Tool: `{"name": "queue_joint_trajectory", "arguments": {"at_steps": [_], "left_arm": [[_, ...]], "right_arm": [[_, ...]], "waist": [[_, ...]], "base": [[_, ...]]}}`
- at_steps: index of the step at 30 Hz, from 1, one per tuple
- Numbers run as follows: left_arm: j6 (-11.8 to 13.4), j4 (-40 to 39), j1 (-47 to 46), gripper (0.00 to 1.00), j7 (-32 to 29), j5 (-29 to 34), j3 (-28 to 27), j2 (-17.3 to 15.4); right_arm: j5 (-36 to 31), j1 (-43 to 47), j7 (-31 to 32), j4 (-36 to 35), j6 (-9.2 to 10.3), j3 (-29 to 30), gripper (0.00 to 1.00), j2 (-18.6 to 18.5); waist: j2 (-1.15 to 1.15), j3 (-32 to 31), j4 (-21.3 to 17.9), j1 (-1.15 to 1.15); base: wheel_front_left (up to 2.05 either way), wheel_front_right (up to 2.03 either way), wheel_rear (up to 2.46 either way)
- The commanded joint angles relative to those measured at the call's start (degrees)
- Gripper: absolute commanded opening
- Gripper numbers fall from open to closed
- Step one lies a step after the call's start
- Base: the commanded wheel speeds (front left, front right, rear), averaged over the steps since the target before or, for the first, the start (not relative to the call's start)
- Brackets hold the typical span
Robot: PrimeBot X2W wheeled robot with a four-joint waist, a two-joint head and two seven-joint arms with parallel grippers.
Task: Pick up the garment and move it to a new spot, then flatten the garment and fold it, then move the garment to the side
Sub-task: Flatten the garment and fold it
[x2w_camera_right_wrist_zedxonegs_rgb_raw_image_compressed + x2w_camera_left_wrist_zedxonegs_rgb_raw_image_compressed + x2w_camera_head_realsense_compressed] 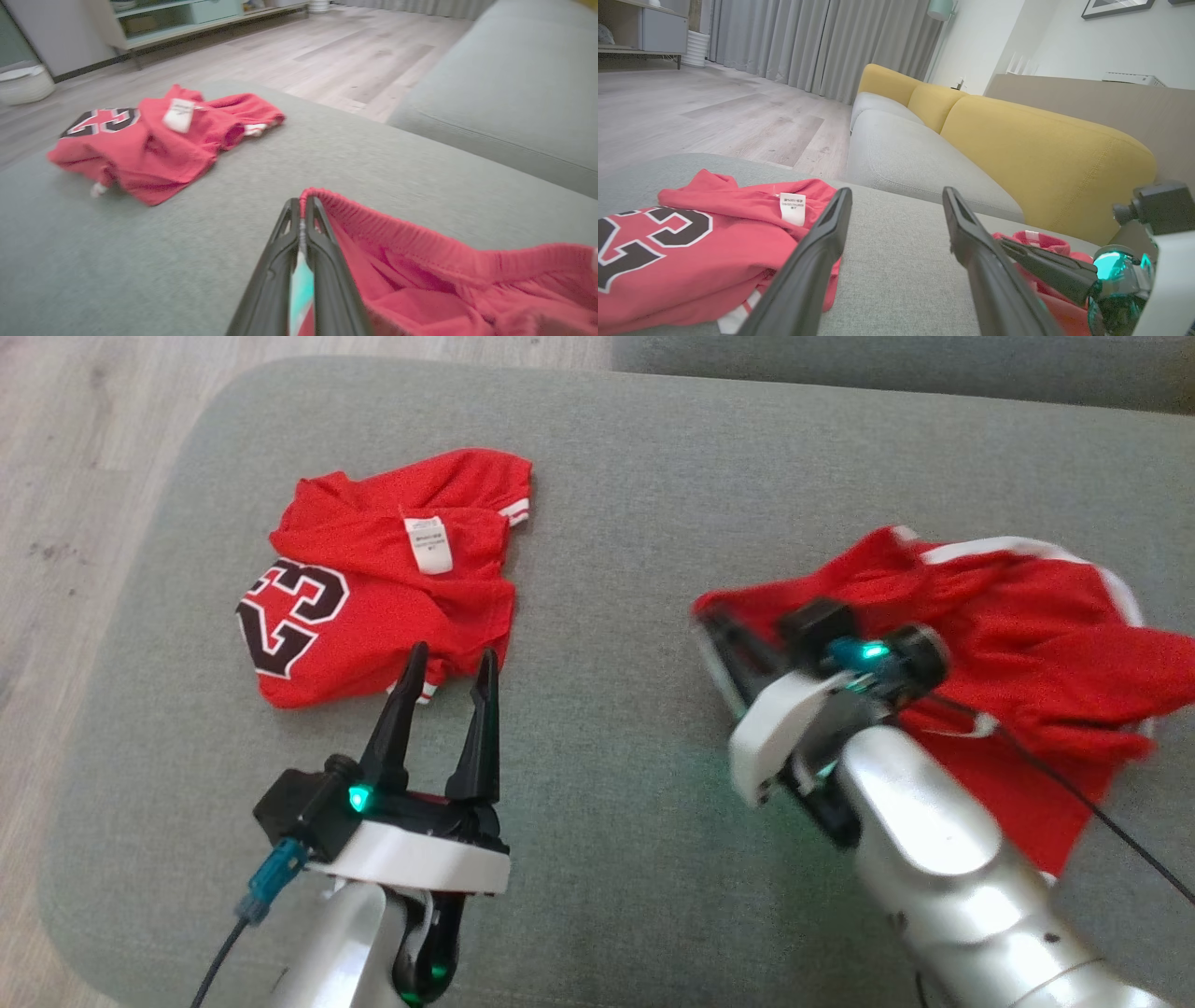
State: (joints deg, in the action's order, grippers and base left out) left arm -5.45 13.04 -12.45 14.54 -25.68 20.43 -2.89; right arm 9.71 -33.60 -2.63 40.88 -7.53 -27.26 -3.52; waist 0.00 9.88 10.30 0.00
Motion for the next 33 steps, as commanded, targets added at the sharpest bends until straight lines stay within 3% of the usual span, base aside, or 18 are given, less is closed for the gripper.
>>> {"name": "queue_joint_trajectory", "arguments": {"at_steps": [1, 3, 4, 5, 11, 17, 25, 33], "left_arm": [[0.34, -1.75, -0.52, 1.00, 0.46, -0.31, -1.42, 0.01], [0.36, -1.72, -0.32, 1.00, 0.46, -0.37, -1.44, 0.01], [0.36, -1.69, -0.22, 1.00, 0.46, -0.38, -1.43, 0.01], [0.39, -1.65, -0.12, 1.00, 0.46, -0.38, -1.41, 0.01], [0.65, -1.56, 0.51, 1.00, 0.46, -0.07, -2.02, 0.01], [0.63, -1.87, 1.61, 1.00, 0.46, 0.67, -3.31, 0.01], [0.52, -2.57, 2.97, 1.00, 0.46, 1.64, -4.24, -0.17], [0.65, -3.26, 4.36, 1.00, 0.46, 2.11, -4.66, -0.19]], "right_arm": [[1.19, -0.76, 0.82, -2.62, 0.04, -3.54, 0.00, 0.64], [2.91, -0.16, 2.57, -3.61, 0.04, -8.04, 0.00, 0.64], [3.35, 0.03, 3.17, -4.07, 0.04, -10.02, 0.60, 0.64], [3.93, 0.23, 3.58, -4.48, 0.04, -11.38, 1.00, 0.64], [6.32, 0.64, 2.59, -6.70, 0.04, -13.87, 1.00, 0.64], [7.11, 2.21, 0.32, -9.38, 0.04, -10.71, 1.00, 0.64], [3.31, 7.60, -4.49, -12.42, 0.04, 0.16, 1.00, 0.64], [1.43, 18.48, -9.13, -17.47, 0.04, 17.05, 1.00, 0.64]], "waist": [[0.00, -0.18, 0.37, 0.00], [0.00, -0.39, 0.59, 0.00], [0.00, -0.51, 0.66, 0.00], [0.00, -0.64, 0.71, 0.00], [0.00, -1.90, -0.13, 0.00], [0.00, -4.03, -2.82, 0.00], [0.00, -6.55, -6.80, 0.00], [0.00, -7.95, -9.21, 0.00]], "base": [[0.00, 0.00, 0.00], [0.00, 0.00, 0.00], [0.00, 0.00, 0.00], [0.00, 0.00, 0.00], [0.00, 0.00, 0.00], [0.00, 0.00, 0.00], [0.00, 0.00, 0.00], [0.00, 0.00, 0.00]]}}
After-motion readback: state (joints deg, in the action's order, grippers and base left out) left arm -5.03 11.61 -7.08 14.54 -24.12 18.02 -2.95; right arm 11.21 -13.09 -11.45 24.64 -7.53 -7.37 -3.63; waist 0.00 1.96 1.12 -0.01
